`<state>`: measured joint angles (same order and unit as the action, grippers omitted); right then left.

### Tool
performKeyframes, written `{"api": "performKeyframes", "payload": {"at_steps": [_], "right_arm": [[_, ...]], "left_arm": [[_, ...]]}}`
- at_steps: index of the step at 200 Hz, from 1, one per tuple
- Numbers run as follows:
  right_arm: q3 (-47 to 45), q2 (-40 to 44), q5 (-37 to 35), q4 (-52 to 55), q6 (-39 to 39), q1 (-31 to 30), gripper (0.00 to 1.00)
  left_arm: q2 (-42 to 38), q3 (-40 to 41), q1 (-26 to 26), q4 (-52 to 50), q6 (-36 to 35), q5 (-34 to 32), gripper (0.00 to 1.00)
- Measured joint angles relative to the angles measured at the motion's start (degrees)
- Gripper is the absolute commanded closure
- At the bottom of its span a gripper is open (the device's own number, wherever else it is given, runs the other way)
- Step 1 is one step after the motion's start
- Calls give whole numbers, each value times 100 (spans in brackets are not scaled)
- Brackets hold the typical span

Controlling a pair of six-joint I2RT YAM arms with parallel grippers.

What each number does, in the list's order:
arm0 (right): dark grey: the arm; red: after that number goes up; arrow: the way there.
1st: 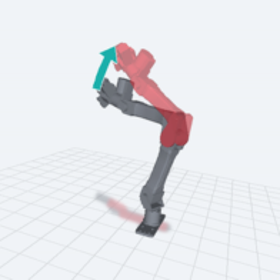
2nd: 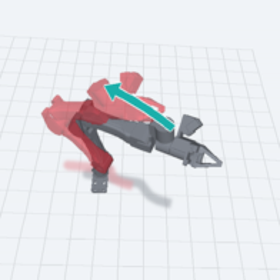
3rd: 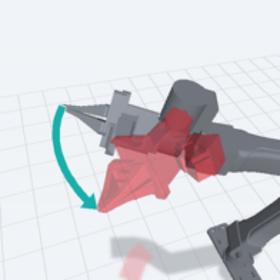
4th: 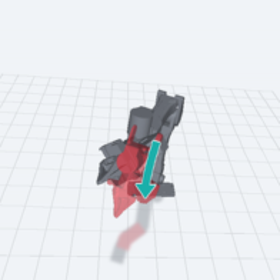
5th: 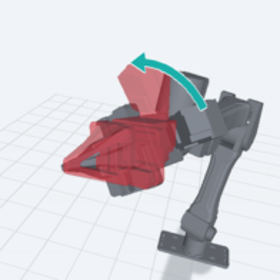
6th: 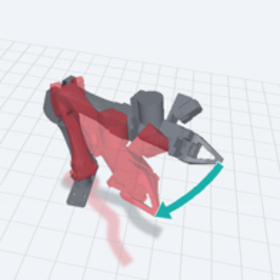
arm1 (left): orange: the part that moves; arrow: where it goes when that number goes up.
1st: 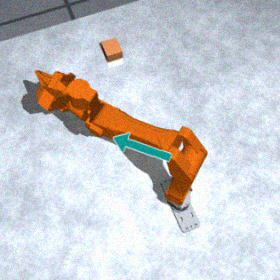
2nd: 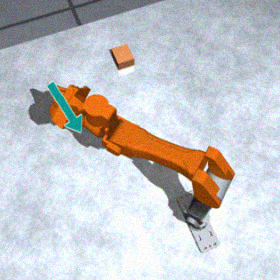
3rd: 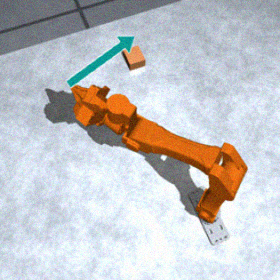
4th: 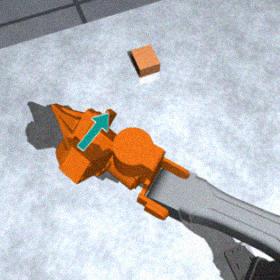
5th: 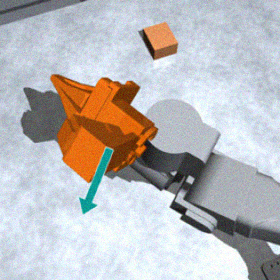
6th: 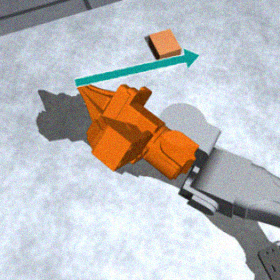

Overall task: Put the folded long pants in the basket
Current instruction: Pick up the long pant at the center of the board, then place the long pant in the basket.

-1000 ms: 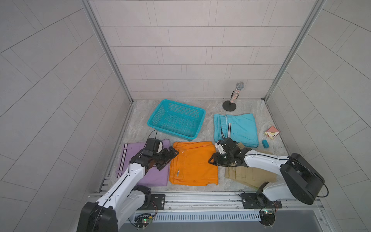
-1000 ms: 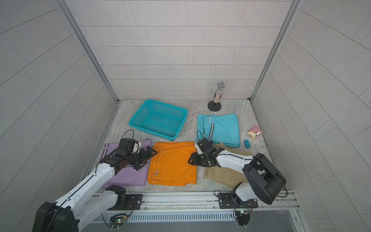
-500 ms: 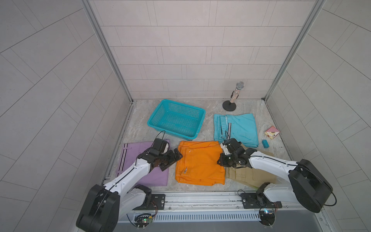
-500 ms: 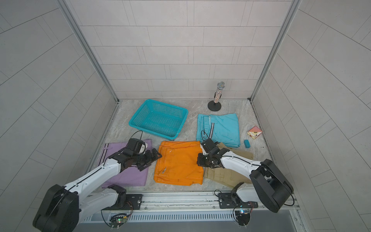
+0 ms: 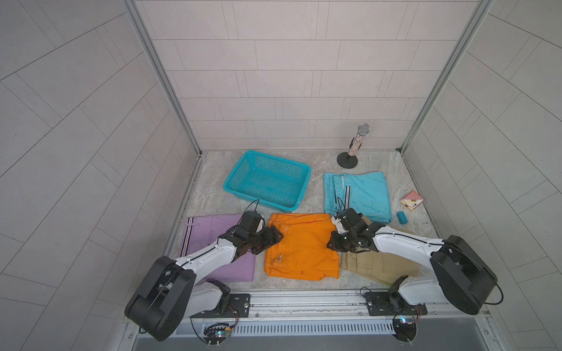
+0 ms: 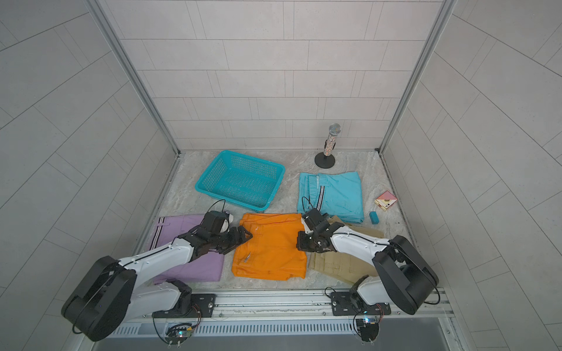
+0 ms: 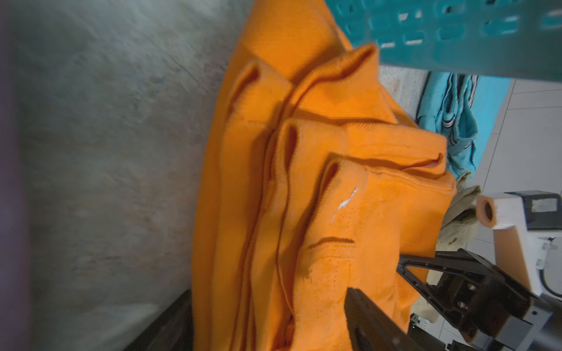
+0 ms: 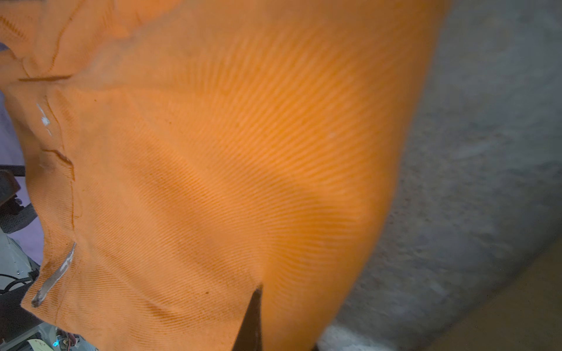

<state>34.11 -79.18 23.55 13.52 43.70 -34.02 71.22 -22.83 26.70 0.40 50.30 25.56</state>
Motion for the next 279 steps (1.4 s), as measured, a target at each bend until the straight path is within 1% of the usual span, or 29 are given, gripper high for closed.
{"api": "performKeyframes", "payload": {"at_steps": [9,23,26,28,44,62,75,89,106,119,130,144,160,177,204,223,236,257,267,279], "right_arm": [[24,-37,0,-13,2,-22,100],[44,-72,-4,-28,4,-52,100],[46,-74,-4,-37,4,-59,100],[46,-74,-2,-42,2,-61,100],[50,-66,-46,-44,4,-101,100],[50,24,-107,4,4,-186,100],[122,192,-149,227,4,-348,100],[330,509,-190,605,4,-614,100],[743,977,-223,1058,9,-938,100],[1147,1322,-280,1388,9,-1137,100],[1484,1545,-310,1606,9,-1233,100],[1923,1735,-330,1915,4,-1276,100],[2396,1816,-396,2271,-24,-1287,100],[2977,1749,-538,2599,-129,-1285,100],[4028,1239,-715,2833,-332,-1274,100],[4492,815,-778,2787,-426,-1252,100],[4730,503,-817,2780,-468,-1213,100],[5031,-35,-914,2610,-511,-1141,100],[5189,-334,-990,2492,-535,-1117,100],[5392,-688,-1060,2354,-562,-1088,100]], "left_arm": [[72,31,13,94,-31,-17,59],[232,74,22,197,-17,-37,93],[264,76,20,197,-13,-35,99],[291,79,22,203,-20,-31,100],[332,-2,13,122,-92,-11,100],[234,-118,35,-221,-144,-39,100],[-109,-229,50,-769,-170,-85,100],[-717,-457,72,-1567,-192,-144,100],[-1547,-990,109,-2514,-205,-210,100],[-2041,-1486,107,-3088,-221,-269,100],[-2253,-1945,107,-3484,-238,-269,100],[-2302,-2474,107,-3882,-286,-251,100],[-2142,-3016,96,-4273,-420,-271,100],[-1709,-3727,4,-4660,-680,-289,100],[-828,-4863,-245,-5012,-1128,-280,100],[-382,-5388,-446,-5130,-1373,-232,100],[-105,-5641,-699,-5206,-1523,-48,100],[479,-6076,-1340,-5388,-1731,358,100],[863,-6393,-1611,-5530,-1908,457,100],[1342,-6872,-1803,-5742,-2103,483,100]]}}
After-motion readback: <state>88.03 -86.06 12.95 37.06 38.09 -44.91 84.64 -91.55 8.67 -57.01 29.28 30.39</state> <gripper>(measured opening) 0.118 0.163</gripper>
